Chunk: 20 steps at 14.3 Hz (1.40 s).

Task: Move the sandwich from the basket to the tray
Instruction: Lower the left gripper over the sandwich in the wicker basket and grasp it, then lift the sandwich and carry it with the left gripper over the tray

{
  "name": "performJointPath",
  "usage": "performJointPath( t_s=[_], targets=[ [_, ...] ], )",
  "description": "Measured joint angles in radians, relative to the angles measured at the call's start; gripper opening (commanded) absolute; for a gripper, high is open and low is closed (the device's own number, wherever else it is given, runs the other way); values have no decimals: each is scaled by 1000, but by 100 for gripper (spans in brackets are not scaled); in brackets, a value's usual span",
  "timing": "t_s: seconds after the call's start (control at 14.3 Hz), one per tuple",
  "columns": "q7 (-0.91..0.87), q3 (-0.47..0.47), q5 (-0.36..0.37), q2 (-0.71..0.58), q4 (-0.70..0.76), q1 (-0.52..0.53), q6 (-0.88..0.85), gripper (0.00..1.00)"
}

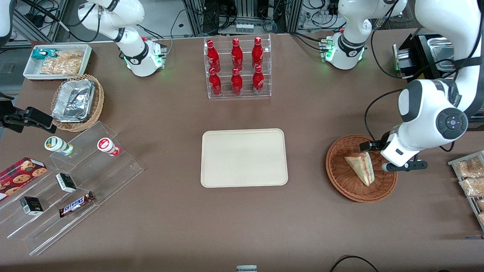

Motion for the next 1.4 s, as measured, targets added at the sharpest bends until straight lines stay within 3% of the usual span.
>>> performJointPath(
  t_s=[0.56, 0.77, 0.84, 0.98, 1.05, 1.4],
  targets=[
    [-415, 0, 0, 35, -133, 0, 315, 100],
    [-470, 0, 0, 52, -180, 0, 381, 100],
    [-474, 0, 0, 65, -184, 0, 387, 85],
    [-486, 0, -1, 97, -186, 0, 412, 21],
    [-494, 0, -1, 110, -186, 0, 420, 10],
    [-496, 0, 0, 113, -124, 0, 333, 6]
  ],
)
